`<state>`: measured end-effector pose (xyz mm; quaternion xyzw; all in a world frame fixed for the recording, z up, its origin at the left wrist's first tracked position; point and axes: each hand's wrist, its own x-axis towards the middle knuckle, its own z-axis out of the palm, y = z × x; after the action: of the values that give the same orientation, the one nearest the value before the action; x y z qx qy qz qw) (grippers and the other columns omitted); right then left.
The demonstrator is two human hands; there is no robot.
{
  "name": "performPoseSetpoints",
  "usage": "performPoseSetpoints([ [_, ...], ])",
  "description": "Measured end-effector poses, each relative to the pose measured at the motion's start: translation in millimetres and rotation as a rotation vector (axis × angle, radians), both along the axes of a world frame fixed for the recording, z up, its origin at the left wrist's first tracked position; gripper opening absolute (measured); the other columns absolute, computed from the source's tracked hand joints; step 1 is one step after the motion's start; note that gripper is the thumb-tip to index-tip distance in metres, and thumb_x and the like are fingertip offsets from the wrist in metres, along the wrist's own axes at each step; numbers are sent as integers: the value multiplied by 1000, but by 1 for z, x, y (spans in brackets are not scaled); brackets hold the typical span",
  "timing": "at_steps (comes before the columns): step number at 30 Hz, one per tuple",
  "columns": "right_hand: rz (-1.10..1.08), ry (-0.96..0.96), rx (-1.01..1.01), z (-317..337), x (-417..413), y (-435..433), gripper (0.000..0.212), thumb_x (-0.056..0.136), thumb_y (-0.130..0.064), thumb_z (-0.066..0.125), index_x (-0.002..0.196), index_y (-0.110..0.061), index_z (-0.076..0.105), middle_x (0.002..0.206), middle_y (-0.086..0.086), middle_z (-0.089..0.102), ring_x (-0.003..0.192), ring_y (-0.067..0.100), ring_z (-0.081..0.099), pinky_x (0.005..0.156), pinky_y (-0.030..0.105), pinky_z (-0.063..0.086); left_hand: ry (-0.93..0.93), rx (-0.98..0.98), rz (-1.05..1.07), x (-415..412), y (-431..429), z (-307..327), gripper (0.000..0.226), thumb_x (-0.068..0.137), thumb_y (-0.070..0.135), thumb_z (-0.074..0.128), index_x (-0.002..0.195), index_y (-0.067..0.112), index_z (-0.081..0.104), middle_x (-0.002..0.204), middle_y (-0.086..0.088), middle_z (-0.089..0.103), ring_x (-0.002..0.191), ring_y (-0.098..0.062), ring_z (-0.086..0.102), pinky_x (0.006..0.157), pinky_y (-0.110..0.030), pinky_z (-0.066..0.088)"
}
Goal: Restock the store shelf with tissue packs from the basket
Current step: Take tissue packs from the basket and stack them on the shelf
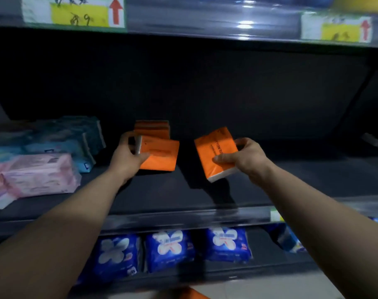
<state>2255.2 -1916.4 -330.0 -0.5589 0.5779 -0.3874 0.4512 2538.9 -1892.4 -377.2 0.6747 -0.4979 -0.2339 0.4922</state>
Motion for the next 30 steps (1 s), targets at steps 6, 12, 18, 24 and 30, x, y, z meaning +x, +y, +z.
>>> performPoseSetpoints([
  [6,20,107,-76,-12,32,-28,75,54,-13,91,121,-12,57,111,2,64,98,20,63,87,34,51,-57,108,52,30,-43,-16,44,82,27,71,121,17,53,112,-2,63,96,-20,60,82,-33,50],
  [12,75,53,-108,-12,52,-41,62,65,-2,83,115,-22,52,113,1,59,98,24,61,80,41,55,-190,152,27,36,-64,-13,44,90,26,61,130,16,46,120,-5,57,100,-20,54,79,-29,41],
  [18,160,112,-102,-12,62,-52,62,67,4,78,120,-19,54,119,4,60,102,23,61,78,38,55,-158,164,-1,39,-68,-21,42,91,33,59,128,20,44,112,4,54,94,-14,53,79,-29,42],
  [24,262,261,-193,-8,82,-48,52,69,-1,78,110,-22,53,105,-1,59,91,16,59,66,26,52,-134,128,71,40,-49,-12,48,94,27,55,138,14,41,134,-10,53,113,-24,54,86,-28,41],
  [30,353,363,-267,-17,126,-44,46,72,-5,75,109,-24,54,105,1,59,93,20,61,73,30,54,-263,80,181,39,-4,-10,44,93,26,56,133,12,51,130,-9,59,116,-28,56,90,-30,43],
])
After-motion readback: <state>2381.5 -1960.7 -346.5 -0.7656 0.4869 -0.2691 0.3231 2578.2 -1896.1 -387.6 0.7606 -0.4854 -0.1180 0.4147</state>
